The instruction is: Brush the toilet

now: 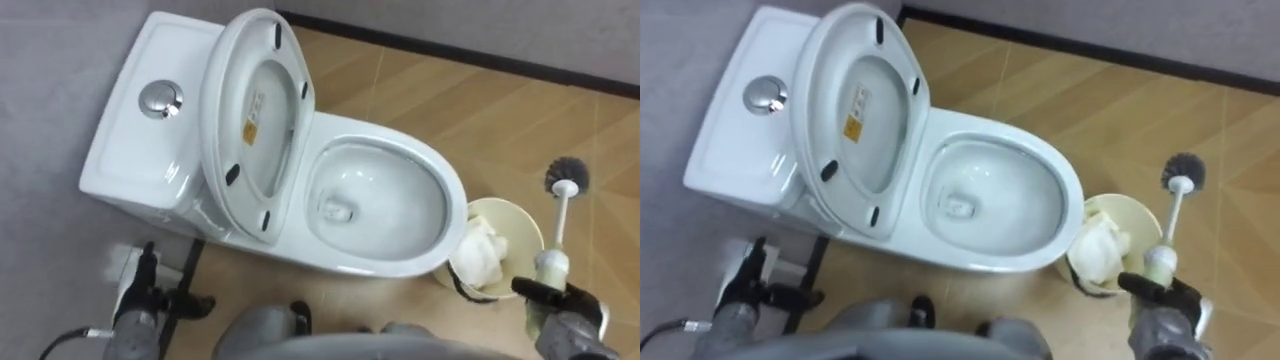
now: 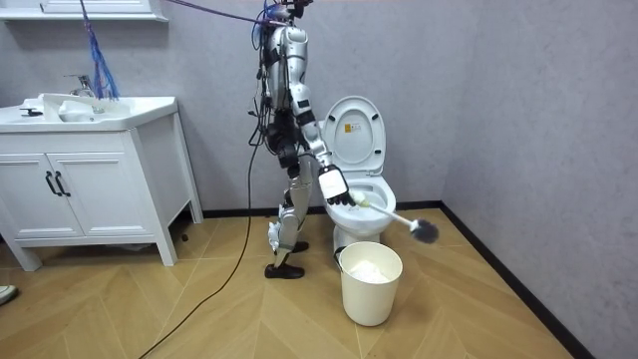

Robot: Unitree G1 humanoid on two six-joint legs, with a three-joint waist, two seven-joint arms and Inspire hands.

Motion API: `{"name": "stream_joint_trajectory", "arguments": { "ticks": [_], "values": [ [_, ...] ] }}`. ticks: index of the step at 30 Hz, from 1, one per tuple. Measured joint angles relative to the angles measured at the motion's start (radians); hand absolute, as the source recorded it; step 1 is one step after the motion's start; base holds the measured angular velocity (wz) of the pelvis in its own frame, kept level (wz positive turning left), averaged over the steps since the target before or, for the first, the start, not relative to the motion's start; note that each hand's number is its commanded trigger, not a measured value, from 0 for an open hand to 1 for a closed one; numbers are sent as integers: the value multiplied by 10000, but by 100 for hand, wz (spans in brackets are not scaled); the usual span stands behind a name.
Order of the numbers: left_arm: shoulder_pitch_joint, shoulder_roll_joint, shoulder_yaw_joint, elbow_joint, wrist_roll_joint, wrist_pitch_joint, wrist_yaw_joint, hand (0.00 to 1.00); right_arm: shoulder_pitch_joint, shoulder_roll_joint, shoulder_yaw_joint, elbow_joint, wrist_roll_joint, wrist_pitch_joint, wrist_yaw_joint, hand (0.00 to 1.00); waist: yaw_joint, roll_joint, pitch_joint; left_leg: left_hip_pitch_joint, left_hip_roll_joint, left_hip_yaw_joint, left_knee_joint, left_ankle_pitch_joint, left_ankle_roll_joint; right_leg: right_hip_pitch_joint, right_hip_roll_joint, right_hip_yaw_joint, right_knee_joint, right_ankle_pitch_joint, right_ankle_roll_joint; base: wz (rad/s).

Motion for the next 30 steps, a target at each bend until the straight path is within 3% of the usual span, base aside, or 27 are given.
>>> {"name": "stream_joint_trajectory", "arguments": {
  "ticks": [3,9,14,18,21,25,30],
  "values": [
    [295,21,239,105,10,10,109,0,-19,1,15,-92,-911,24,16,100,46,-115,31,320,-8,-2,-104,-1,-11,367,20,11,-198,32,8,0],
    [767,23,281,93,174,164,199,0,375,1,15,-1690,-2937,26,19,100,52,-120,34,758,17,-168,-252,-30,-54,1017,181,-71,-875,299,25,4],
    [787,-238,649,-805,1144,161,666,0,374,-1,78,-2001,-4278,-185,-2,100,370,-101,22,773,28,-232,-237,-26,-51,1162,194,-206,-1011,398,18,5],
    [934,-333,655,-2057,1584,41,1160,0,374,106,569,-2095,-5304,-218,26,100,606,-101,22,825,-2,-354,-216,-13,-44,1327,188,-297,-1040,434,23,9],
    [1034,-360,655,-3247,2138,-51,1422,0,410,270,603,-2091,-6272,-463,31,100,740,-62,40,854,-21,-427,-206,-5,-46,1344,184,-427,-1063,437,28,8],
    [1024,-362,737,-4641,3226,-666,2175,0,811,289,826,-2054,-7203,-833,126,100,870,-30,28,862,-83,-711,-177,17,-59,1478,137,-758,-1066,437,31,20],
    [970,-370,740,-6013,3967,-816,2787,0,1170,347,1091,-1464,-7639,-978,513,100,1000,-31,21,820,-118,-875,-206,41,-91,1469,152,-781,-1078,435,32,10]
  ]
}}
